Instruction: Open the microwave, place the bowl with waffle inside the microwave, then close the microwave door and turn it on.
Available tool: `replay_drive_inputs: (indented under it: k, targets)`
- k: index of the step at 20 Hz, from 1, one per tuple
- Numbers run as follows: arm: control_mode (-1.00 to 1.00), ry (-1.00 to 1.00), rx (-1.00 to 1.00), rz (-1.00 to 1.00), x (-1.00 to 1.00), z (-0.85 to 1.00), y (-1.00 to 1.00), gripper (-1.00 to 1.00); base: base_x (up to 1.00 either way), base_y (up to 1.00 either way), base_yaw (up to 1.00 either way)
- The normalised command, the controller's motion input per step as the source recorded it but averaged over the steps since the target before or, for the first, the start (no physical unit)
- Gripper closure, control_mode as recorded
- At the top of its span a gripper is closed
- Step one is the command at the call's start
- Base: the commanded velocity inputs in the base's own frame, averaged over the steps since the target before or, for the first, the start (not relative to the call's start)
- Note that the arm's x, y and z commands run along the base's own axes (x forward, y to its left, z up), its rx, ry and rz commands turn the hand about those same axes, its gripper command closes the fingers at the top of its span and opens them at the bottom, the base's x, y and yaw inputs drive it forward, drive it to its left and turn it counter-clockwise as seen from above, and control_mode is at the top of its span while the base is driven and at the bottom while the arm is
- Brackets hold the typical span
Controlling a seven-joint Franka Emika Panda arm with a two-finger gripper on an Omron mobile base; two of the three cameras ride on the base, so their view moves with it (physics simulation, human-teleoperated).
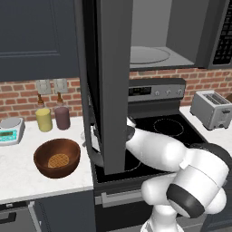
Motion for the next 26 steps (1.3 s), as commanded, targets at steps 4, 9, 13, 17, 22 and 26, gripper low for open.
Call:
replay_drive_inputs:
  k: [4, 9, 13, 17, 22, 26]
  targets:
    - [-1.00, -0.21, 0.00, 0.04, 0.00, -0.01, 0.20, -1.00, 0.00, 0.00, 0.00]
    - [-1.00, -0.17, 0.00, 0.04, 0.00, 0.00, 0.15, -1.00, 0.00, 0.00, 0.00]
    - [-1.00, -0.01, 0.00, 0.05, 0.06, -0.01, 0.24, -1.00, 0.00, 0.00, 0.00]
    - [-1.00, 0.00, -0.03, 0.06, 0.14, 0.00, 0.29, -1.00, 0.00, 0.00, 0.00]
    - [-1.00, 0.00, -0.09, 0.02, 0.07, -0.02, 0.25, -1.00, 0.00, 0.00, 0.00]
    - [-1.00, 0.00, -0.21, 0.00, 0.00, -0.20, 0.15, -1.00, 0.00, 0.00, 0.00]
